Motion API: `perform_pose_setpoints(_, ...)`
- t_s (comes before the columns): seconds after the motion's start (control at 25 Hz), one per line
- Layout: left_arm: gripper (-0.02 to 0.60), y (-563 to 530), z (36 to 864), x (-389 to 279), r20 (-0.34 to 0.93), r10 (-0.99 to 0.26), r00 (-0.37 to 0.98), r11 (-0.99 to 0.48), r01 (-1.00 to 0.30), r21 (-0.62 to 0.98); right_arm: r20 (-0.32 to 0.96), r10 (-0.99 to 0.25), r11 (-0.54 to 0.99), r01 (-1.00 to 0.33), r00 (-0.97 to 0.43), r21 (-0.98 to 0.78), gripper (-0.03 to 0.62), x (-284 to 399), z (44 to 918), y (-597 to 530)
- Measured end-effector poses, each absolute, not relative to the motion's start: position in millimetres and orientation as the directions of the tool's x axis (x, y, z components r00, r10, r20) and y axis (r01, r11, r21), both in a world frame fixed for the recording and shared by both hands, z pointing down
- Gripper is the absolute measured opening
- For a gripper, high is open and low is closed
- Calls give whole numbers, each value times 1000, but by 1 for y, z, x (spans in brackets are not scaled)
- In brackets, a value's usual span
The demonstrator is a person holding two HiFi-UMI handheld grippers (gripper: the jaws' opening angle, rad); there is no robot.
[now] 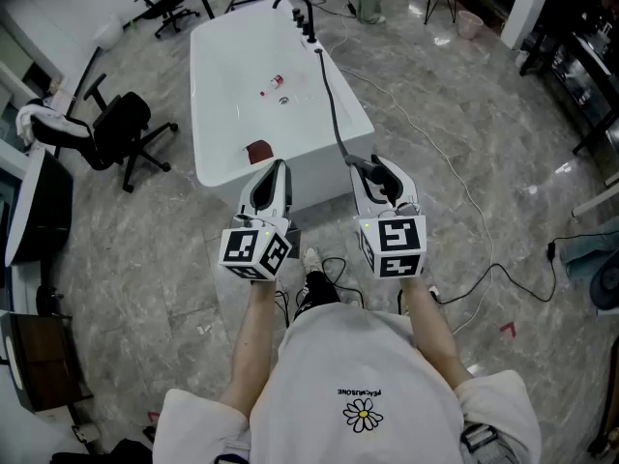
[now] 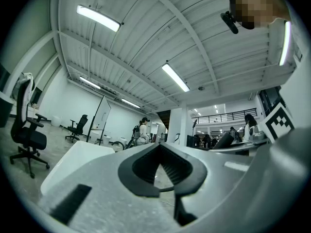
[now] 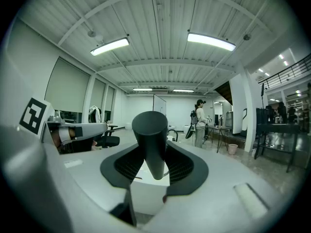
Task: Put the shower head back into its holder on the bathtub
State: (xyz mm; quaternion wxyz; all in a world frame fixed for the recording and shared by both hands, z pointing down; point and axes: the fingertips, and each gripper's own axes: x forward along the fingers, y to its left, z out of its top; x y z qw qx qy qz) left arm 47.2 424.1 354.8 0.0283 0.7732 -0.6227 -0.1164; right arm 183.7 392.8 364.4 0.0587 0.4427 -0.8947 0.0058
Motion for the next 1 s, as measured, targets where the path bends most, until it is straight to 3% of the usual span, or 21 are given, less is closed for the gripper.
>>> perform_pose_setpoints(0.48, 0, 414, 386, 62, -84, -972, 220, -232, -956, 178, 108, -798, 594, -804, -592, -22, 141, 191, 368, 381)
perform_pose_setpoints(0.64, 98, 395, 418, 88, -8, -954, 298, -296, -943, 150, 93, -796, 600, -800, -598, -4, 141, 191, 355, 376)
perform_pose_setpoints(0.84, 138, 347, 464, 104, 104, -920, 378, -358, -918, 172, 79, -782, 620, -784, -619, -6, 141, 177, 332, 365)
perform_pose_setpoints(1.0, 144, 304, 479, 101, 99, -911, 399, -359, -889, 284, 79, -772, 633, -774, -630, 11, 141, 166, 329, 336)
